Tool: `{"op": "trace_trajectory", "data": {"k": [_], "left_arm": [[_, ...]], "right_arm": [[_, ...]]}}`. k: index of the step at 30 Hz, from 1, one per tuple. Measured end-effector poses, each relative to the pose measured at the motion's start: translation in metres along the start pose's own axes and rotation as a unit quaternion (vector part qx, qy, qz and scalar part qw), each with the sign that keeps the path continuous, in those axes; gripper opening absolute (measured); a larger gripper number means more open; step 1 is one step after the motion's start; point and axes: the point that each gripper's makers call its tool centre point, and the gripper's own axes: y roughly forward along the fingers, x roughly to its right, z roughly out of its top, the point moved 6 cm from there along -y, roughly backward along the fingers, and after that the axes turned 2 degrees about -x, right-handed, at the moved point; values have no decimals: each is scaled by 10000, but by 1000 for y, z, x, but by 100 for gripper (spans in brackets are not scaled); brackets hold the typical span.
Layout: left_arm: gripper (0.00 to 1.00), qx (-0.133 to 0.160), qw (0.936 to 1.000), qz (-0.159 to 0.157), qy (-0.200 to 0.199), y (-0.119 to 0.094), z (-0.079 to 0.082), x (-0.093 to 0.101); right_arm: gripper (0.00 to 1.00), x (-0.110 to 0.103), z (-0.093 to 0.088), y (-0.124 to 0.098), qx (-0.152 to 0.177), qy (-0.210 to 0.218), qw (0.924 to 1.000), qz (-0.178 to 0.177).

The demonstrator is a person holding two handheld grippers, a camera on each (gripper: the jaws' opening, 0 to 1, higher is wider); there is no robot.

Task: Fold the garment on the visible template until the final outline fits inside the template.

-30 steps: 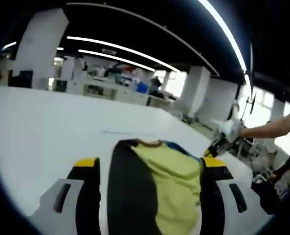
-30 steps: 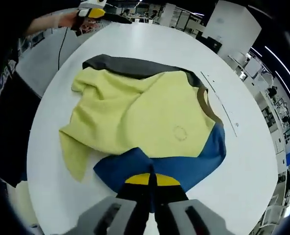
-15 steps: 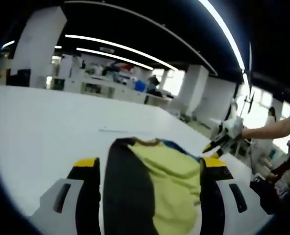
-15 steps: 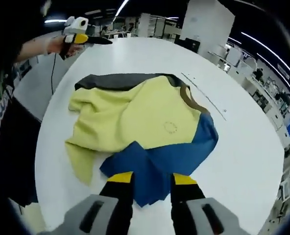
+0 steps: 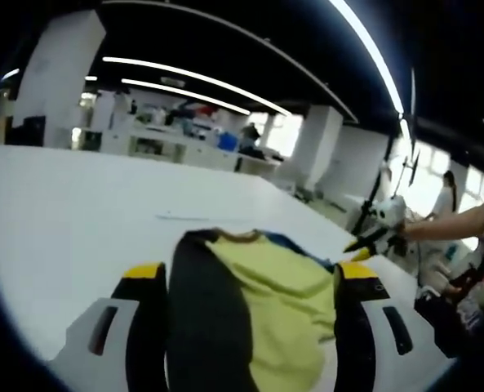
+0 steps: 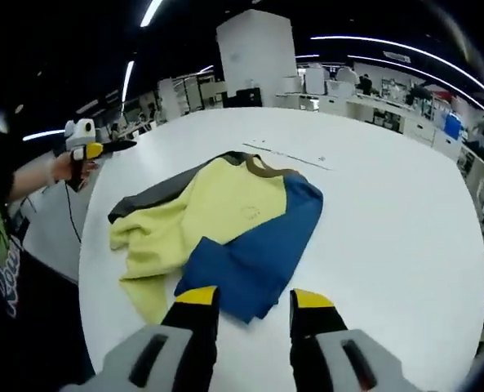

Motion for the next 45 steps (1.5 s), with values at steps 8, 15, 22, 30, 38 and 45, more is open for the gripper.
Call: {"op": "trace_trajectory", "data": {"k": [8, 15, 22, 30, 38, 45], "left_arm": [[81, -50, 9999, -34, 87, -2, 2, -1], [80, -36, 10000, 2, 67, -4, 1, -3], [80, -29, 10000, 10, 38, -3, -1, -2], [80, -35, 10000, 45, 23, -6, -4, -3], [80, -43, 9999, 110, -21, -9, -7, -5], [80, -50, 9999, 144, -40, -11, -8, -7]], "right_arm": [[32, 0, -7, -8, 343, 705, 9969, -11], [23, -1, -16, -9, 361, 1214, 9919, 63], [19, -8, -28, 9, 140, 1449, 9891, 232], [15, -9, -33, 25, 43, 1824, 9829, 256], [2, -9, -35, 30, 194, 2534, 9662, 423], [5, -14, -38, 33, 208, 2879, 9562, 488]]}}
